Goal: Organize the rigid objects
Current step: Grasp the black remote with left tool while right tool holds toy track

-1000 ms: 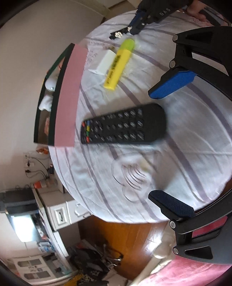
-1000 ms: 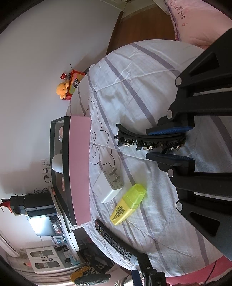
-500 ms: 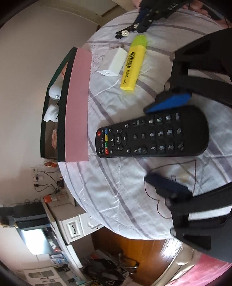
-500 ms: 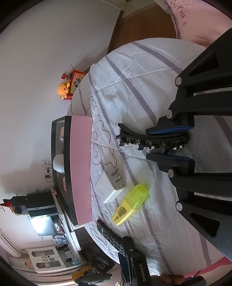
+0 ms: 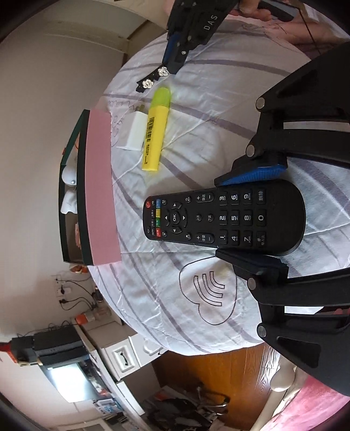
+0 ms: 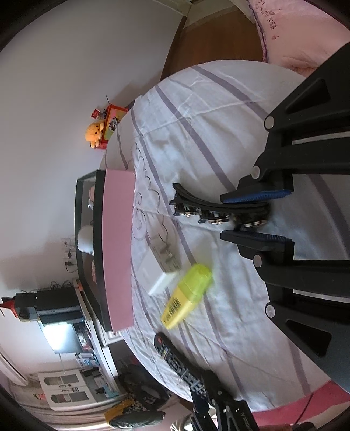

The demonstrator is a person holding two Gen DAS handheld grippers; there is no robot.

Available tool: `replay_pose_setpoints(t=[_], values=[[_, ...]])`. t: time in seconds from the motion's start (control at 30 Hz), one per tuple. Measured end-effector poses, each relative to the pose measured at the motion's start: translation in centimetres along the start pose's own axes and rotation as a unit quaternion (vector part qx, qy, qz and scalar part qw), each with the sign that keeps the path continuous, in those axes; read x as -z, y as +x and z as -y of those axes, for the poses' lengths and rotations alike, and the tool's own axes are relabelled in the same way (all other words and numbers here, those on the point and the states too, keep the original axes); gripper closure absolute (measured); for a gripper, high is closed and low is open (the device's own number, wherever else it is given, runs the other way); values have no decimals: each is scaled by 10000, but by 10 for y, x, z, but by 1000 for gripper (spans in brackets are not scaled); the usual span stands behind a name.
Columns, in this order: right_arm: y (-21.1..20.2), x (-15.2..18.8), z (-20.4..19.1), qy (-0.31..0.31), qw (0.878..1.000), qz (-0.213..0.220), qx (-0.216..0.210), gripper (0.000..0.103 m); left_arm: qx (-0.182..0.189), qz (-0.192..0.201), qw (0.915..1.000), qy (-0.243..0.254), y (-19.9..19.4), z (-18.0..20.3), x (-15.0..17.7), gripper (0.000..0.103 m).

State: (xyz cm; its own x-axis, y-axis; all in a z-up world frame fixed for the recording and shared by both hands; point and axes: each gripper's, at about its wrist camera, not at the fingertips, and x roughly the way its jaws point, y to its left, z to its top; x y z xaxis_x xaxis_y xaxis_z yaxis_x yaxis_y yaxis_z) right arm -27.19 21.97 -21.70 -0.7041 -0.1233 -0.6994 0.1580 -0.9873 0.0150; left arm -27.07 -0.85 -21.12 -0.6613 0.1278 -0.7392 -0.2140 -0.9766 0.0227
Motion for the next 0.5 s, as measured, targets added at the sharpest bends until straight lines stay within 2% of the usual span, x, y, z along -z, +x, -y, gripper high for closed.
replay_pose_setpoints(t=[0.2, 0.43, 0.5], values=[[5, -7, 2, 70, 10000, -4, 28, 82, 37, -16, 9998, -207, 10, -4, -13, 54], [17, -19, -3, -72, 9998, -87, 189, 82, 55, 55, 9997, -248, 25, -4, -22, 43], [21, -22, -4, -112, 9996, -90, 239, 77, 26, 96, 9997, -211, 27, -3, -22, 38]])
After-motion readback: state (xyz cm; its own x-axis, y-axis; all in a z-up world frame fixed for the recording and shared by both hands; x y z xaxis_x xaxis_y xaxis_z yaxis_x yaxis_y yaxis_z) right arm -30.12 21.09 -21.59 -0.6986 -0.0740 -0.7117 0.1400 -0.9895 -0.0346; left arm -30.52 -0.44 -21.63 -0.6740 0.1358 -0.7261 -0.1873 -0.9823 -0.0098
